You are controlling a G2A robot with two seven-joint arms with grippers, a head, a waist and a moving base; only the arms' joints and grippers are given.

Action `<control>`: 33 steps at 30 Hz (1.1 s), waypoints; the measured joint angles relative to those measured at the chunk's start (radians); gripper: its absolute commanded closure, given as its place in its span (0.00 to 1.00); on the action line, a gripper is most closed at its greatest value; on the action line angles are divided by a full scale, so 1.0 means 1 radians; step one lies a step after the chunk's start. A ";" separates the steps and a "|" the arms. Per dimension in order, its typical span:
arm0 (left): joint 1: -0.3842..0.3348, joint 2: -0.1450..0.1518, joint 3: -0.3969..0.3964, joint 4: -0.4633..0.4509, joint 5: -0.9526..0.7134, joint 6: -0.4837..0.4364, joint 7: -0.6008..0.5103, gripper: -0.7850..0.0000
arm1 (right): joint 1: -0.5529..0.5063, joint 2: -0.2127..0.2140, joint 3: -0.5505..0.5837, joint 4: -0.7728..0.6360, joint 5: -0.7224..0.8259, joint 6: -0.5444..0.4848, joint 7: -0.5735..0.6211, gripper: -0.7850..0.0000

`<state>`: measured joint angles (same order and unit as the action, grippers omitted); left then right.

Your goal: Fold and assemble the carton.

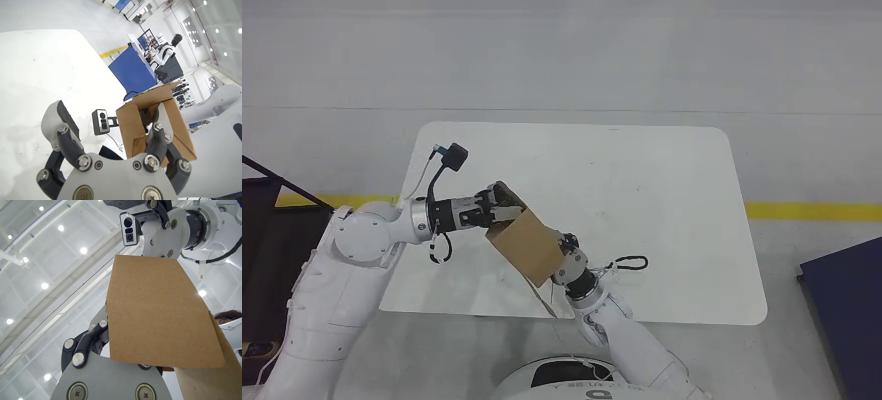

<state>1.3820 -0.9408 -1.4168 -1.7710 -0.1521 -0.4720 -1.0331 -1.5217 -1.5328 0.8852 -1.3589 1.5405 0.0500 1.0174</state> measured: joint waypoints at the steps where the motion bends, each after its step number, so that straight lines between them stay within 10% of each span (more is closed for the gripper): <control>1: 0.000 0.000 0.002 0.002 -0.011 -0.002 -0.002 0.03 | 0.001 -0.001 -0.001 0.001 0.000 0.000 -0.001 1.00; 25: 0.032 0.018 -0.173 0.204 -0.413 -0.004 -0.022 0.00 | 0.013 -0.005 0.013 0.005 -0.003 -0.013 -0.004 1.00; 33: -0.014 0.004 -0.100 0.283 -0.360 -0.024 0.025 0.00 | 0.009 -0.006 0.017 0.012 0.014 -0.016 -0.029 1.00</control>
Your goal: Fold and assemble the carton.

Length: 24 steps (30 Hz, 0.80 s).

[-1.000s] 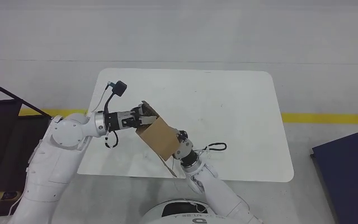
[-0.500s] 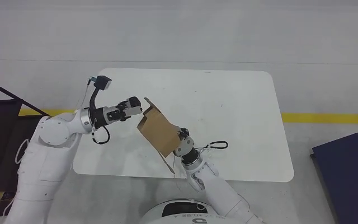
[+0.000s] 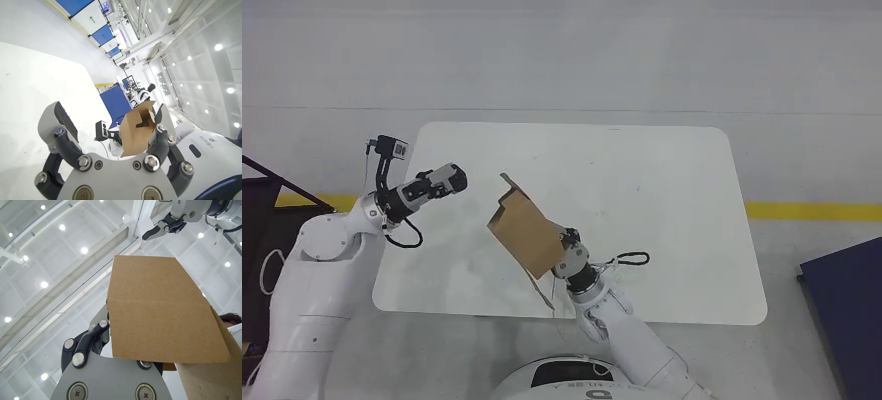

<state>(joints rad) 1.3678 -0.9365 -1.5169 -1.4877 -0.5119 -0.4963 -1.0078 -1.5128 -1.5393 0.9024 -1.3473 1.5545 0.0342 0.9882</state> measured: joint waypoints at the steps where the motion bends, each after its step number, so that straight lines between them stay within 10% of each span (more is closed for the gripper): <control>1: -0.010 -0.003 0.014 0.001 -0.020 0.005 -0.006 0.00 | 0.000 -0.001 0.001 0.008 0.007 0.000 0.003 1.00; 5: -0.051 -0.013 0.066 0.013 -0.159 0.076 -0.070 0.00 | 0.006 -0.006 0.006 0.049 0.038 -0.003 0.044 1.00; 12: -0.151 -0.030 0.158 0.139 -0.484 0.519 -0.266 0.00 | 0.007 -0.011 0.014 0.081 0.043 -0.027 0.094 1.00; 24: -0.160 -0.032 0.160 0.138 -0.455 0.485 -0.233 0.00 | 0.001 -0.010 0.021 0.085 0.036 -0.040 0.084 1.00</control>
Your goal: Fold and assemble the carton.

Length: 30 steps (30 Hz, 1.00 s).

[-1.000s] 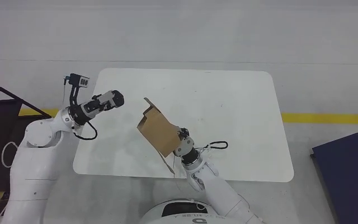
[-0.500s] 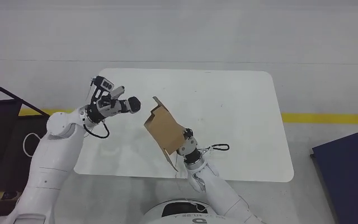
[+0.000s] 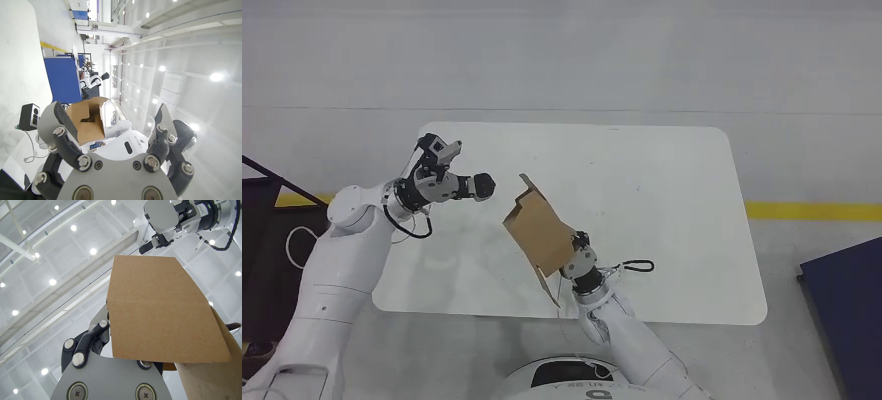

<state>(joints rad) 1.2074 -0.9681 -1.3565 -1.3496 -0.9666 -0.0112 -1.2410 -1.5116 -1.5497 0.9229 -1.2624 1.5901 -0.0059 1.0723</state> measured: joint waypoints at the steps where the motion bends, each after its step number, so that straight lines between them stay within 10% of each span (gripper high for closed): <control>1: 0.004 -0.002 0.001 -0.003 -0.039 0.037 0.006 0.00 | 0.000 0.000 0.000 0.000 0.000 0.000 0.000 1.00; 12: -0.045 -0.025 0.039 0.005 -0.495 0.599 0.048 0.00 | 0.016 0.012 0.027 -0.065 -0.120 -0.004 -0.015 1.00; 30: -0.082 -0.044 0.174 -0.046 -0.395 0.661 0.071 0.00 | 0.015 0.017 0.038 -0.085 -0.207 -0.039 -0.048 1.00</control>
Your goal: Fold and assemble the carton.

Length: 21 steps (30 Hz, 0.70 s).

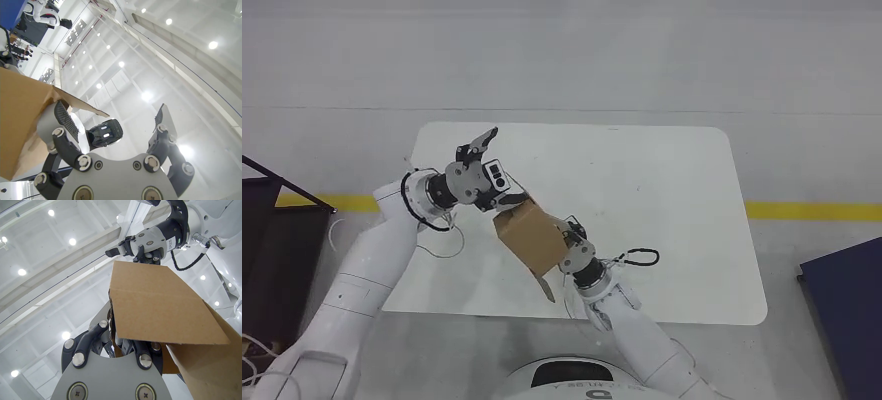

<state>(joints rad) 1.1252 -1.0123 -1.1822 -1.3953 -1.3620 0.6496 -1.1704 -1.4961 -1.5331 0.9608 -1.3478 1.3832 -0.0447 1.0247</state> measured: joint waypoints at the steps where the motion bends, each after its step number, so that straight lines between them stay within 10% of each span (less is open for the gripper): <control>1: 0.000 0.001 0.002 -0.001 0.003 0.000 0.000 0.00 | -0.001 0.000 0.001 -0.002 -0.002 0.000 -0.001 1.00; 9: -0.009 0.011 -0.004 -0.006 0.095 -0.037 -0.012 0.02 | -0.003 0.003 0.006 -0.008 -0.014 0.008 -0.014 1.00; 16: 0.004 0.021 -0.020 -0.018 0.164 -0.049 -0.047 0.51 | 0.002 0.002 0.010 0.002 -0.010 0.007 -0.021 1.00; 21: 0.017 0.034 -0.037 -0.034 0.177 -0.043 -0.043 0.64 | 0.002 0.002 0.017 0.005 -0.006 -0.004 -0.017 1.00</control>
<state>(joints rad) 1.1420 -0.9782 -1.2194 -1.4296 -1.1847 0.6063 -1.2139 -1.4941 -1.5310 0.9779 -1.3428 1.3776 -0.0483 1.0079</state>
